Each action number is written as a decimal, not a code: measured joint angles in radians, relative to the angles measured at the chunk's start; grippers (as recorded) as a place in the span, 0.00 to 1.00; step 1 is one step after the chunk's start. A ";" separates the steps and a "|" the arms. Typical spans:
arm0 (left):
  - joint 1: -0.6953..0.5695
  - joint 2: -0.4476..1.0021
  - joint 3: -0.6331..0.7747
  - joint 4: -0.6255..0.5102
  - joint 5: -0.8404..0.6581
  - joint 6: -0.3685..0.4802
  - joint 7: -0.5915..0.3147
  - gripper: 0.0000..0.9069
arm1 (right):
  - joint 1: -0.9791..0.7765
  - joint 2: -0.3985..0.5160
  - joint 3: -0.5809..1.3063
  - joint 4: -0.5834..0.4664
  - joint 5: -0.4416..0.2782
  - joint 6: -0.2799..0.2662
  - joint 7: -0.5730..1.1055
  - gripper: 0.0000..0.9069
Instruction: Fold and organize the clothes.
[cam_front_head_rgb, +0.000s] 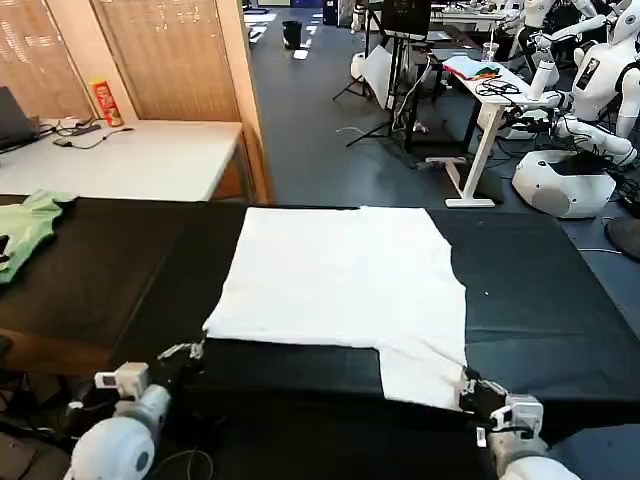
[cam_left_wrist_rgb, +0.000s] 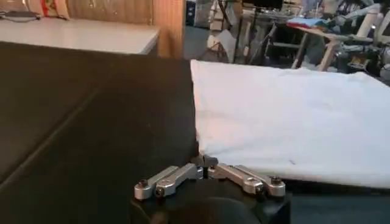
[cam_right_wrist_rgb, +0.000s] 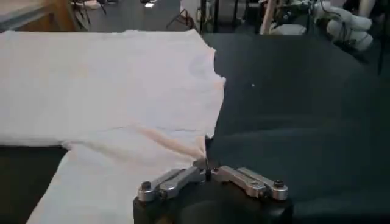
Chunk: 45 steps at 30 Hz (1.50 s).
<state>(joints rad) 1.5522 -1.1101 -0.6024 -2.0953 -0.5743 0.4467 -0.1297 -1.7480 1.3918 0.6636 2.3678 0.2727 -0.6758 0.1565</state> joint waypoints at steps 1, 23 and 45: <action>0.019 0.002 -0.010 -0.017 -0.002 -0.001 -0.006 0.00 | -0.018 0.002 0.002 0.014 0.001 0.003 0.001 0.01; -0.056 -0.081 0.009 -0.020 0.069 -0.107 -0.023 0.00 | 0.297 -0.102 -0.041 -0.266 0.079 0.219 -0.083 0.01; -0.388 -0.068 0.117 0.302 0.141 -0.108 -0.009 0.97 | 0.668 -0.124 -0.148 -0.639 0.048 0.214 -0.133 0.97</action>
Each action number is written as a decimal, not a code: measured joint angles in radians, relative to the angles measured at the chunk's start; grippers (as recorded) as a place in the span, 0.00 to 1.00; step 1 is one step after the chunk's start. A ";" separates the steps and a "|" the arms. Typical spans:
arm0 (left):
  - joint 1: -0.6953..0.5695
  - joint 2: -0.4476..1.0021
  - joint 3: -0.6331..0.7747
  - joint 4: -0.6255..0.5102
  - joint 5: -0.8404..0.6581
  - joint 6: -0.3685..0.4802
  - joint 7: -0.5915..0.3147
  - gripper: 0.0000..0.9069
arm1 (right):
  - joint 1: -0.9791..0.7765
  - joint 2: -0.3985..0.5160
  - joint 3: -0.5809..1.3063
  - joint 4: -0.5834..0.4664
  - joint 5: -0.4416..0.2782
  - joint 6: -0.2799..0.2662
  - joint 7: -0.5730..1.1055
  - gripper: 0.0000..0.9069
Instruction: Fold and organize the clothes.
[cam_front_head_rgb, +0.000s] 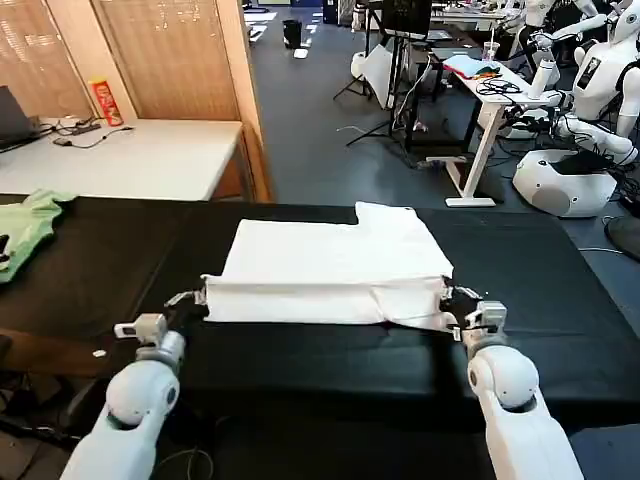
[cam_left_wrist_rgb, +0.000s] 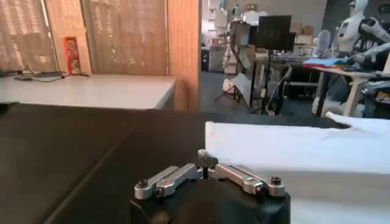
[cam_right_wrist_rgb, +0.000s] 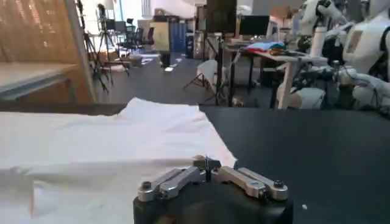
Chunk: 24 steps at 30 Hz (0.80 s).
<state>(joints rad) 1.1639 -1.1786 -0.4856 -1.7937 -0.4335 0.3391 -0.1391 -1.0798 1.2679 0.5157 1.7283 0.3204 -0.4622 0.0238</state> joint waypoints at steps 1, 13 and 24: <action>-0.008 -0.001 0.005 0.008 0.006 0.000 0.005 0.97 | -0.005 -0.005 0.004 0.003 0.009 -0.011 -0.005 0.97; 0.027 0.014 0.002 -0.008 0.018 0.014 0.018 0.97 | -0.196 -0.085 0.067 0.216 0.055 -0.065 -0.004 0.97; 0.135 0.010 -0.007 -0.058 0.000 0.027 0.026 0.97 | -0.297 -0.060 0.086 0.265 0.036 -0.051 -0.002 0.65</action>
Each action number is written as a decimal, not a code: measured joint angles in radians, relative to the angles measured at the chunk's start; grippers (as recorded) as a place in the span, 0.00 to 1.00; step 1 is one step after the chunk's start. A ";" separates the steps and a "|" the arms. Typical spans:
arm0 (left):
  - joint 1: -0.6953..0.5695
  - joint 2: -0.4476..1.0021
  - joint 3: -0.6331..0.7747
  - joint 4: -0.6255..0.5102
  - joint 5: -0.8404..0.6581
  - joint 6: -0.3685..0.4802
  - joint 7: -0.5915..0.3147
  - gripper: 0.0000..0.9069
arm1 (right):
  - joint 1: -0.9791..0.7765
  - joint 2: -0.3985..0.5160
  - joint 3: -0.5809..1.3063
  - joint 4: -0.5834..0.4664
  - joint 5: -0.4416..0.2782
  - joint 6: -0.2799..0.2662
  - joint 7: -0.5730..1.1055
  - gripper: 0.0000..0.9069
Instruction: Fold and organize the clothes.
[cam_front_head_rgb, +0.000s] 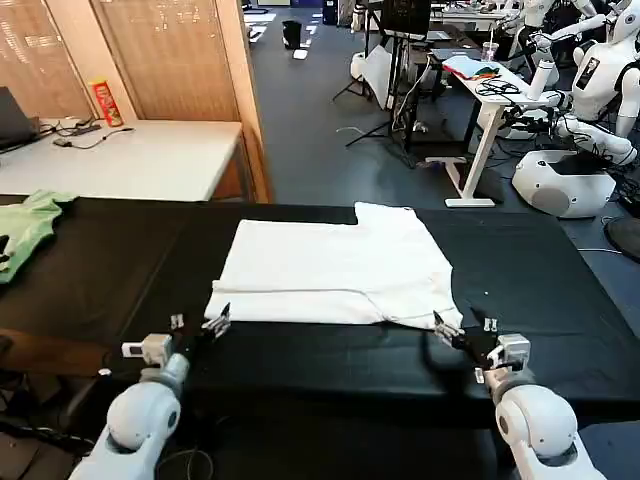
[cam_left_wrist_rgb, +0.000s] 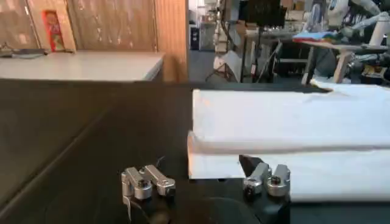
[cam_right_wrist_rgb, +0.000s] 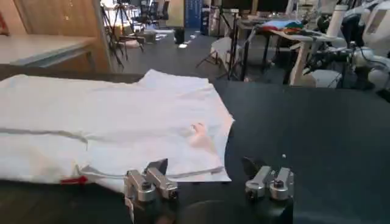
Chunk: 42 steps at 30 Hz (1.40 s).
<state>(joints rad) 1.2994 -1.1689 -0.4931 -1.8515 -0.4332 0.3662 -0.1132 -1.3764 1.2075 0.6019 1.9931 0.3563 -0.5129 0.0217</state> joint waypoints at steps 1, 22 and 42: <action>0.004 0.000 -0.002 0.000 -0.002 0.000 0.000 0.97 | -0.005 0.003 0.001 0.000 0.000 0.002 0.000 0.61; 0.020 0.002 -0.011 0.022 -0.013 0.003 0.013 0.00 | -0.023 0.042 0.005 -0.040 0.002 0.010 -0.006 0.04; 0.220 0.081 -0.070 -0.159 0.039 0.033 -0.033 0.00 | -0.235 -0.029 0.049 0.181 0.010 -0.113 0.059 0.03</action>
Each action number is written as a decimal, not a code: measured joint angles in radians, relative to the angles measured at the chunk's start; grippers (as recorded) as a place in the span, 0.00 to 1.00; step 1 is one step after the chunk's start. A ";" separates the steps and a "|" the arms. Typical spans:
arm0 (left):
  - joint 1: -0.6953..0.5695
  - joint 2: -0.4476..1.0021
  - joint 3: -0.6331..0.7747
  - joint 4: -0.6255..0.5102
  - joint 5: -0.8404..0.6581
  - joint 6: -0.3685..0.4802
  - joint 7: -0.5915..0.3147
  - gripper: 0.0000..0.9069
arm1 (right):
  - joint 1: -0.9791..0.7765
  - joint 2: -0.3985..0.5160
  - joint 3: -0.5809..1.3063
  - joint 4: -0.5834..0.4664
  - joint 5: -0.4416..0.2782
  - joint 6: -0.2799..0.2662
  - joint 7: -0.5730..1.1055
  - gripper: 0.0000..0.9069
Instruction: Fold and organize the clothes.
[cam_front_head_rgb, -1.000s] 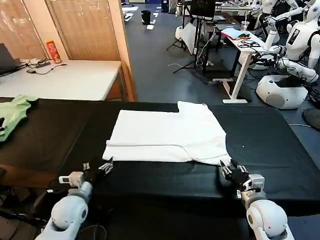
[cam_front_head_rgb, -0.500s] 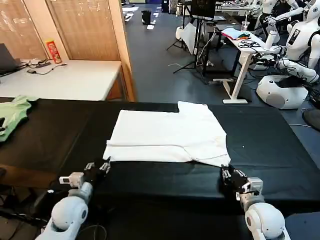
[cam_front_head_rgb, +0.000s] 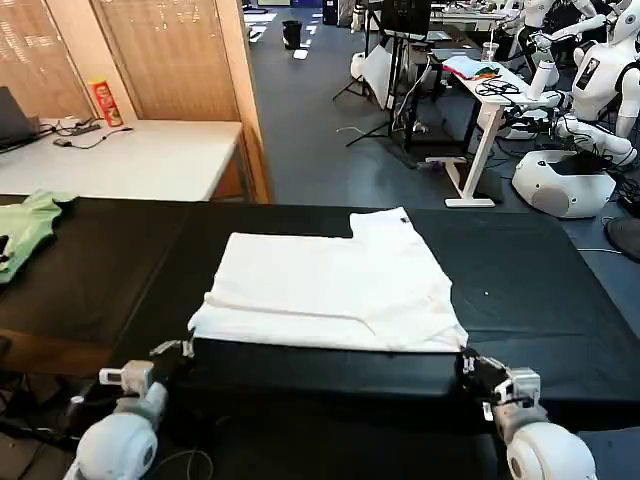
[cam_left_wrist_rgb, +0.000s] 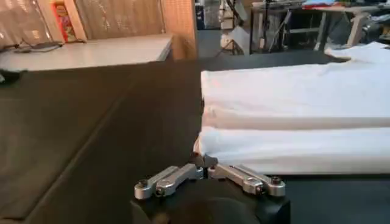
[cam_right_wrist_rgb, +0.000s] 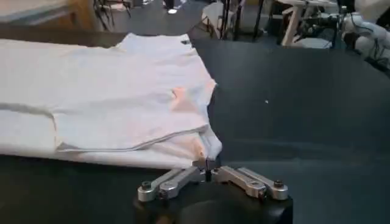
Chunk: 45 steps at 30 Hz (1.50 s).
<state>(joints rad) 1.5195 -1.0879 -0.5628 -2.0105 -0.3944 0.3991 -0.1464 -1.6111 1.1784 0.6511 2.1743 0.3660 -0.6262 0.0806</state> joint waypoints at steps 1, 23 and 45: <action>0.022 0.001 -0.005 -0.017 0.003 0.000 0.000 0.00 | -0.014 0.000 0.000 0.013 -0.001 -0.001 0.001 0.03; 0.305 0.003 -0.128 -0.265 -0.009 0.078 -0.043 0.97 | -0.143 0.018 0.042 0.217 0.009 -0.034 0.021 0.97; -0.476 0.058 0.085 0.132 -0.301 0.193 -0.077 0.97 | 0.735 -0.074 -0.241 -0.466 0.127 0.033 0.085 0.97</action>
<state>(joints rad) 1.0438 -1.0298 -0.4773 -1.8784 -0.6957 0.5921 -0.2234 -0.8760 1.1040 0.4099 1.7086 0.4926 -0.5929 0.1654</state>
